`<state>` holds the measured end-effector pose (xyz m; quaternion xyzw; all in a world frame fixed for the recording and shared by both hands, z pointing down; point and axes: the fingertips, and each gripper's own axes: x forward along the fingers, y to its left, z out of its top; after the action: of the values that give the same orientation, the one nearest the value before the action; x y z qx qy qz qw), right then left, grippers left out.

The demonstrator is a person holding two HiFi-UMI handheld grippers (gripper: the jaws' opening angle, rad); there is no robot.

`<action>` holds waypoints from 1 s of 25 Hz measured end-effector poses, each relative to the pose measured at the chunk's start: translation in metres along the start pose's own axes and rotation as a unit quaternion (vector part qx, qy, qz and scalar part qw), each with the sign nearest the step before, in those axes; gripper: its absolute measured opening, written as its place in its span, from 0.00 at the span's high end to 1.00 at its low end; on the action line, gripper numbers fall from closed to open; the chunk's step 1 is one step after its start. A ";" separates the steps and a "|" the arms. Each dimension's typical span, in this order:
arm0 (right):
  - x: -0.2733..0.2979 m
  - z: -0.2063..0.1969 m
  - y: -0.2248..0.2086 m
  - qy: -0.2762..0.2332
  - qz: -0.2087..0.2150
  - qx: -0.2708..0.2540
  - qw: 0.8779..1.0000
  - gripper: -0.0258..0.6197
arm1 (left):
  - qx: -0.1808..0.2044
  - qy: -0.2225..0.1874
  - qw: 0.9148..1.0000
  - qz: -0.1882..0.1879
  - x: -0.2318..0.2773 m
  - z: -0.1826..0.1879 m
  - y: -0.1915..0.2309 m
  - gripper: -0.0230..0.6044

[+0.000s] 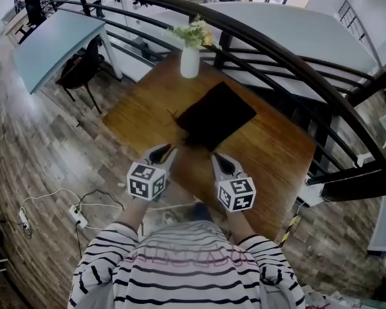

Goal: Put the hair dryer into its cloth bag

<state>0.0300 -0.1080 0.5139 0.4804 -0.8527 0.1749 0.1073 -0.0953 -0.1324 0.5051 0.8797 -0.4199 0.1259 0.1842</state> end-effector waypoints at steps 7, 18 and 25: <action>-0.018 0.004 0.042 -0.029 0.027 0.016 0.999 0.96 | -0.005 -0.025 1.000 0.013 -0.052 -0.010 0.001 0.96; -0.037 -0.004 0.081 -0.041 0.050 0.006 0.998 0.96 | -0.030 -0.019 0.999 0.018 -0.098 -0.047 -0.003 0.96; -0.047 -0.013 0.104 -0.037 0.063 -0.007 0.997 0.96 | -0.037 -0.030 0.998 0.029 -0.131 -0.061 -0.008 0.96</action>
<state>-0.0344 -0.0162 0.4889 0.4308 -0.8861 0.1575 0.0674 -0.1743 -0.0107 0.5094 0.8633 -0.4547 0.0896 0.1999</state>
